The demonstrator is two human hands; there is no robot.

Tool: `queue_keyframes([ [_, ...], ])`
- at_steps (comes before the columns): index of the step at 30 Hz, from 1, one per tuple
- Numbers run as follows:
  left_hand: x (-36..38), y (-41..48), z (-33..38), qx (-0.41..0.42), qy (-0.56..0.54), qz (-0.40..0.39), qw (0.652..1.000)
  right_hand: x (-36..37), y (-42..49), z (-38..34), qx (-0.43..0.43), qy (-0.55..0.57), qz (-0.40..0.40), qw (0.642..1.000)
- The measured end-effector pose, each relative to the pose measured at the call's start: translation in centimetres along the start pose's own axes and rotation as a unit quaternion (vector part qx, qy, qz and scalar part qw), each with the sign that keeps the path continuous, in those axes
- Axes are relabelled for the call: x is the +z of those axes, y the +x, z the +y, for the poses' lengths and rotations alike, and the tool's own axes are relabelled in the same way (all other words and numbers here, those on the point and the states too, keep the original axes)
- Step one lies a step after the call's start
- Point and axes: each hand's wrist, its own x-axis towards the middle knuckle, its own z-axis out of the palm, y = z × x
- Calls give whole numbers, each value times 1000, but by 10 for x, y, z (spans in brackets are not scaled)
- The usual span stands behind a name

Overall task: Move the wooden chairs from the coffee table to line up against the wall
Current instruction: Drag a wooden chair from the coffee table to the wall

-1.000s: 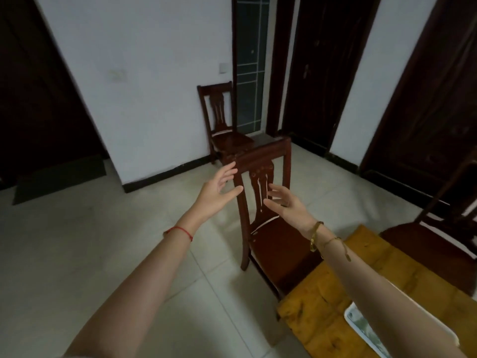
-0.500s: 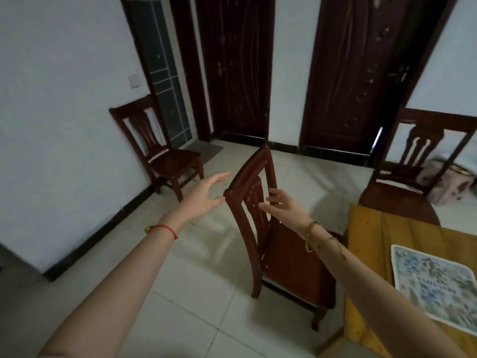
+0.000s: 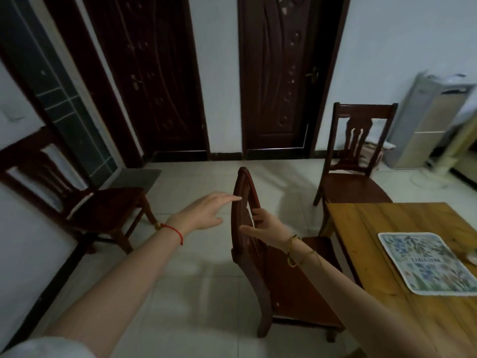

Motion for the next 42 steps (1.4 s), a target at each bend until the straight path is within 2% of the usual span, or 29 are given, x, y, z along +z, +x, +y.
queue_keyframes([
  [8,3,105,-84,198,38,-63,977,33,84,-21,113,-78,69,988],
  [13,9,171,-114,327,101,-95,935,53,116,-17,219,-84,137,962],
  [19,25,225,-120,465,155,-155,858,85,141,-27,344,-74,180,919],
  [23,49,245,-118,497,182,-203,824,99,155,-22,425,-67,206,879],
  [28,71,269,-120,554,204,-214,778,112,167,-10,469,-49,199,859],
  [32,83,283,-126,563,181,-171,788,122,181,-7,492,-85,200,843],
  [35,84,299,-126,551,196,-171,793,123,192,-6,507,-102,223,826],
  [42,82,305,-127,582,216,-146,770,125,199,-18,547,-113,233,796],
])
